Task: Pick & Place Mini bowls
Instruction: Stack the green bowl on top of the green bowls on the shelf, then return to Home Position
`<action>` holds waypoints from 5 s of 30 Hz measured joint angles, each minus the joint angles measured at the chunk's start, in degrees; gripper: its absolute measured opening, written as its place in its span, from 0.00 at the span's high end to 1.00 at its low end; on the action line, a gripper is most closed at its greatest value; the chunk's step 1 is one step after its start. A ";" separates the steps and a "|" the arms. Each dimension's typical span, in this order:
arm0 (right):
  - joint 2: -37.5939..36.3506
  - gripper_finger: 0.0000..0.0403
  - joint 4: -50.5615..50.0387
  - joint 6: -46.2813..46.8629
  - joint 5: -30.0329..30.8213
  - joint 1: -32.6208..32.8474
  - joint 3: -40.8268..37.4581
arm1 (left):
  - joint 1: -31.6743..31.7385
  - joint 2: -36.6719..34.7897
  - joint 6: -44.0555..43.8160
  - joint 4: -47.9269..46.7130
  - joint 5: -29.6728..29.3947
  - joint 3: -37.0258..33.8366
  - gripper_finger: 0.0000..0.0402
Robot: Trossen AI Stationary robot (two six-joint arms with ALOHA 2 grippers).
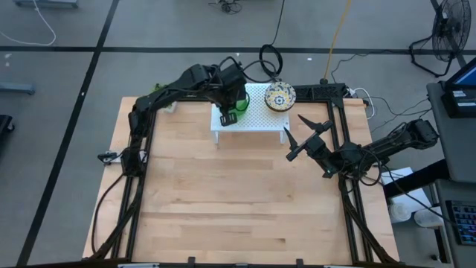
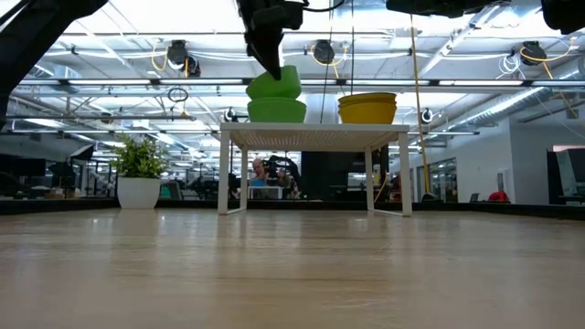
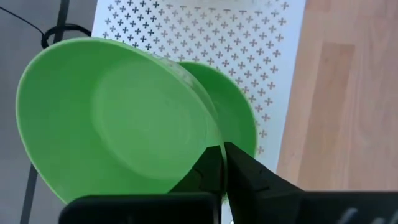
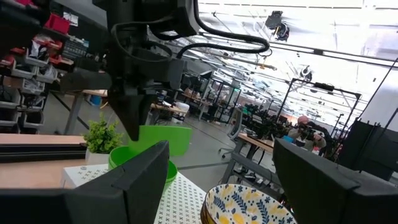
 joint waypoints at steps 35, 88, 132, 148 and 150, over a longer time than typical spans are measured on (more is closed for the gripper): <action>0.00 0.32 -0.04 0.02 -0.02 -0.02 -0.02 | -0.14 0.42 -10.94 -2.35 2.70 0.00 0.69; 0.00 0.32 -0.02 0.02 -0.02 -0.01 -0.02 | -0.96 -0.35 -7.68 -9.04 -1.81 0.00 0.99; 0.00 0.32 -0.04 -0.06 -0.02 -0.01 -0.02 | -0.53 0.08 -6.50 4.73 6.65 -8.28 0.87; 0.00 0.32 -0.17 -0.33 1.46 -0.02 0.00 | -0.70 -7.75 -8.84 7.34 1.86 -7.21 0.78; -0.26 0.32 -0.28 -3.23 5.63 0.33 0.00 | -0.79 -10.89 -7.36 8.39 7.66 -7.23 0.78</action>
